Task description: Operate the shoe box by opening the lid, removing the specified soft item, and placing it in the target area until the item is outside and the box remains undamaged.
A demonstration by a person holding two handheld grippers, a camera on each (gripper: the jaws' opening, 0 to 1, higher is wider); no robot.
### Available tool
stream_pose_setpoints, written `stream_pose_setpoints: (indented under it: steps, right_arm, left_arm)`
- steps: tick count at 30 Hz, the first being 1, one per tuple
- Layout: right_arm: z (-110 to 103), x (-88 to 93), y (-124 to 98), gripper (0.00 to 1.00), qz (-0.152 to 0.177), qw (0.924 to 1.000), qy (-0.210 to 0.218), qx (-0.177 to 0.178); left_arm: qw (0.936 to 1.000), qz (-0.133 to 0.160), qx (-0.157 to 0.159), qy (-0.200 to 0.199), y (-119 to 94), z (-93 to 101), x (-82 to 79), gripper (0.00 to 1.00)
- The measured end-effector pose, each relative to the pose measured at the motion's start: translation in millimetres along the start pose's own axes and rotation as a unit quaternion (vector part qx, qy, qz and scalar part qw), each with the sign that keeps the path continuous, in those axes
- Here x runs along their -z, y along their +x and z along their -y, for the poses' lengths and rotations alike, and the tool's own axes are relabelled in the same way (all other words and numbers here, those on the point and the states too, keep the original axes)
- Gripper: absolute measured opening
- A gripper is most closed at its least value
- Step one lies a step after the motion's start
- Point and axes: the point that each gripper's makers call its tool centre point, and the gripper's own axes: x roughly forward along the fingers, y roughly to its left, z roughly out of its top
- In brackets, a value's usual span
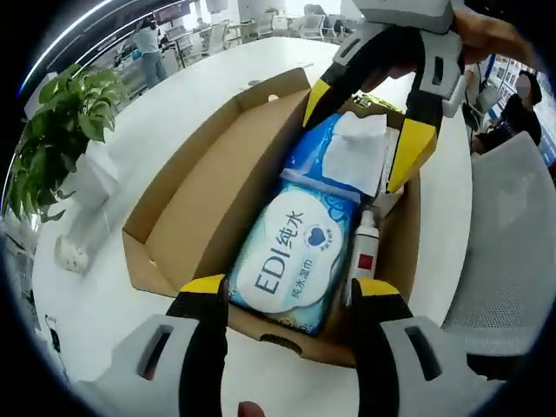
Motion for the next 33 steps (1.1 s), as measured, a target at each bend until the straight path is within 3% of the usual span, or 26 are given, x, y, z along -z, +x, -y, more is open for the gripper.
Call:
stream_pose_setpoints:
  steps: [6,9,14,20,33]
  right_arm:
    - [1,1.0,22,0.58,-0.025,0.9993,-0.025,-0.012]
    - [4,10.8,33,0.58,-0.071,0.995,-0.069,-0.015]
    - [8,8.1,46,0.59,-0.085,0.9922,-0.089,-0.019]
    - [5,27.3,64,0.59,-0.13,0.9814,-0.138,-0.031]
    - [5,31.9,73,0.59,-0.124,0.9771,-0.173,-0.011]
  left_arm:
    - [0.9998,-0.018,0.011,0.006,15,-6.8,5.8,0.57]
    - [0.9993,-0.028,0.009,0.025,21,-9.3,7.8,0.56]
    - [0.998,-0.04,0.013,0.047,29,-8.3,11.6,0.56]
    - [0.9957,-0.054,0.012,0.074,38,-8.2,16.2,0.6]
    - [0.9938,-0.052,0.014,0.097,46,-6.1,17.0,0.61]
